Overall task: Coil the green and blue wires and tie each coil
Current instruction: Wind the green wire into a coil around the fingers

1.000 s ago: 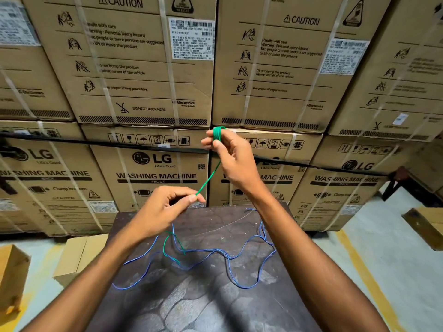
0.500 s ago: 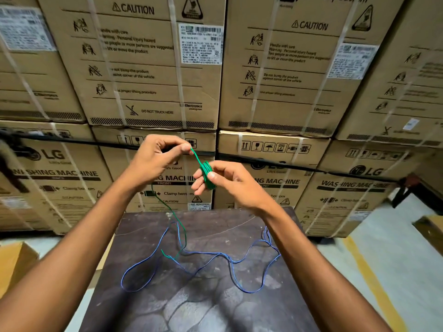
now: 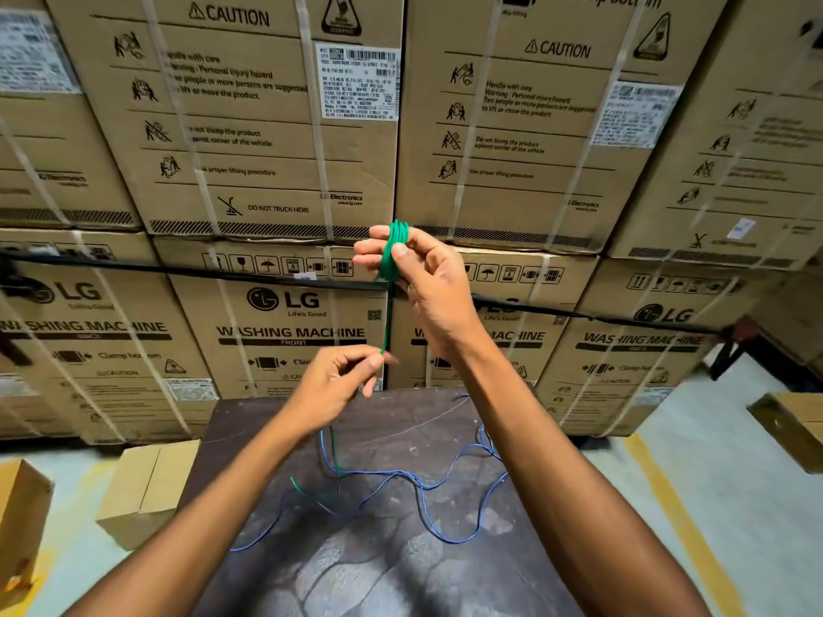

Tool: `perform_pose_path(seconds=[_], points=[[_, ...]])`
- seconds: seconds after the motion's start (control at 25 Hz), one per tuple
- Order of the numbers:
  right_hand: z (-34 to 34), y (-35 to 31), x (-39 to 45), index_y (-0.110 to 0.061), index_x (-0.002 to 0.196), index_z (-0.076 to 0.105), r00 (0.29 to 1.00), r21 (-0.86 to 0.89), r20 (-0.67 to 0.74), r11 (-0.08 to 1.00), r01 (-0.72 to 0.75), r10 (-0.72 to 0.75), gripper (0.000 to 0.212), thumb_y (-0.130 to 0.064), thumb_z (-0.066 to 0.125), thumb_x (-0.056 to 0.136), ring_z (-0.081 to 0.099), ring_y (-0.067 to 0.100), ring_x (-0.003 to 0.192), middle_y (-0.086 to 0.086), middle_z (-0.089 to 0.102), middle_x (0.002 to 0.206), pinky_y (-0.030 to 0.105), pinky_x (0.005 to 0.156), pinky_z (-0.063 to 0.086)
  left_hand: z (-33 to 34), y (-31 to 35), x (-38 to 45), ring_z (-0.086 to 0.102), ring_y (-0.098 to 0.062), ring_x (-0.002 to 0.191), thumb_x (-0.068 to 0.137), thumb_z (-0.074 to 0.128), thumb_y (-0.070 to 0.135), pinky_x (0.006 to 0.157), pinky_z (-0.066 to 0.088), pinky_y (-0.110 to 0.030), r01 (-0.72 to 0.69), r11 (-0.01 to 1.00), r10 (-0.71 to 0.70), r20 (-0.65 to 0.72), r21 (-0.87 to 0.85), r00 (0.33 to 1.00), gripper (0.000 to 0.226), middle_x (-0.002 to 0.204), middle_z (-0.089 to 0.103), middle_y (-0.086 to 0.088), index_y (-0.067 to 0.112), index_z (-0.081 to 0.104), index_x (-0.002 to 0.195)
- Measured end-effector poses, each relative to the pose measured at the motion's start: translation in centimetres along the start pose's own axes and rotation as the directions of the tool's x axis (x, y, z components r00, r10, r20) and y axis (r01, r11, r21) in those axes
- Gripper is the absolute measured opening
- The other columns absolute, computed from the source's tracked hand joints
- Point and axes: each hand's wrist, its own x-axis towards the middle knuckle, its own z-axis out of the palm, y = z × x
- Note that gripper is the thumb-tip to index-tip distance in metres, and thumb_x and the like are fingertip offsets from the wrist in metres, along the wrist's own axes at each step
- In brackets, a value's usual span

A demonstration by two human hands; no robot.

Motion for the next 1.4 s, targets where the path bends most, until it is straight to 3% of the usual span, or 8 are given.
perform_pose_path(seconds=[0.16, 0.36, 0.56, 0.8, 0.96, 1.08, 1.24, 1.4], points=[[-0.9, 2.6, -0.4, 0.006, 0.127, 0.060, 0.999, -0.381, -0.013, 0.924, 0.023, -0.030, 0.028, -0.002, 0.044, 0.106, 0.073, 0.025, 0.102, 0.020, 0.073, 0.113, 0.046, 0.101, 0.058, -1.0, 2.1, -1.5, 0.047, -0.008, 0.055, 0.099, 0.056, 0.026, 0.057, 0.035, -0.022, -0.037, 0.996, 0.034, 0.032, 0.087, 0.999, 0.024, 0.055, 0.054, -0.004, 0.018, 0.078, 0.100], [-2.5, 4.3, -2.2, -0.009, 0.116, 0.067, 0.992, -0.779, 0.119, 0.624, 0.064, 0.047, 0.022, -0.017, 0.049, 0.105, 0.072, 0.022, 0.093, 0.005, 0.076, 0.101, 0.049, 0.086, 0.057, -5.4, 6.9, -1.0, 0.044, -0.005, 0.050, 0.097, 0.057, 0.026, 0.050, 0.032, -0.022, -0.092, 0.958, 0.099, -0.013, 0.270, 0.995, 0.022, 0.054, 0.052, 0.000, 0.018, 0.077, 0.091], [-2.0, 3.5, -4.2, -0.002, 0.108, 0.068, 0.966, -0.630, 0.181, 0.776, -0.029, 0.183, 0.026, -0.013, 0.044, 0.108, 0.073, 0.022, 0.089, 0.005, 0.077, 0.097, 0.049, 0.090, 0.057, -8.9, 8.6, 1.7, 0.044, -0.013, 0.056, 0.100, 0.063, 0.013, 0.051, 0.034, -0.021, -0.113, 0.956, 0.139, -0.079, 0.272, 0.987, 0.017, 0.062, 0.059, -0.003, 0.011, 0.077, 0.091], [-0.6, 0.1, -4.0, 0.015, 0.120, 0.060, 0.891, -0.091, 0.412, 0.981, -0.171, 0.193, 0.028, 0.002, 0.039, 0.107, 0.072, 0.029, 0.083, 0.023, 0.071, 0.102, 0.033, 0.086, 0.056, -7.2, 5.5, 3.4, 0.036, -0.005, 0.048, 0.095, 0.066, 0.025, 0.044, 0.024, -0.017, 0.060, 0.994, -0.074, -0.160, -0.087, 0.984, 0.017, 0.053, 0.050, 0.009, 0.011, 0.075, 0.096], [1.0, -1.2, -2.9, 0.004, 0.122, 0.063, 0.933, 0.164, 0.331, 0.965, -0.206, 0.143, 0.028, -0.002, 0.043, 0.104, 0.072, 0.020, 0.090, 0.013, 0.074, 0.104, 0.025, 0.084, 0.057, -2.9, 3.9, 2.3, 0.040, -0.002, 0.046, 0.100, 0.057, 0.019, 0.044, 0.027, -0.019, 0.141, 0.933, -0.196, -0.137, -0.332, 0.971, 0.018, 0.055, 0.049, 0.008, 0.015, 0.074, 0.095], [1.3, -1.4, -1.7, 0.007, 0.129, 0.057, 0.978, 0.323, 0.202, 0.939, -0.118, 0.053, 0.030, 0.001, 0.036, 0.108, 0.073, 0.019, 0.092, 0.016, 0.072, 0.109, 0.028, 0.087, 0.058, -0.4, 2.8, 1.2, 0.031, -0.005, 0.045, 0.099, 0.058, 0.026, 0.045, 0.016, -0.021, 0.209, 0.932, -0.233, -0.046, -0.296, 0.971, 0.023, 0.055, 0.046, 0.004, 0.023, 0.079, 0.092], [0.5, -0.4, -0.6, 0.009, 0.135, 0.054, 1.000, 0.228, -0.021, 0.974, -0.012, 0.017, 0.031, -0.002, 0.038, 0.110, 0.073, 0.022, 0.097, 0.020, 0.071, 0.116, 0.031, 0.093, 0.057, 0.6, 3.0, -0.7, 0.035, -0.004, 0.046, 0.104, 0.053, 0.016, 0.047, 0.024, -0.017, 0.143, 0.985, -0.140, 0.041, -0.098, 0.989, 0.025, 0.054, 0.047, 0.001, 0.014, 0.078, 0.101], [-0.9, 1.7, -0.8, 0.008, 0.133, 0.057, 0.998, -0.223, -0.048, 0.974, 0.031, -0.042, 0.030, 0.003, 0.041, 0.108, 0.073, 0.024, 0.102, 0.022, 0.072, 0.118, 0.034, 0.097, 0.057, -0.7, 4.2, -2.0, 0.045, -0.007, 0.054, 0.101, 0.056, 0.031, 0.057, 0.033, -0.024, 0.003, 0.988, -0.014, 0.066, 0.156, 0.998, 0.025, 0.054, 0.052, 0.004, 0.024, 0.080, 0.102]])
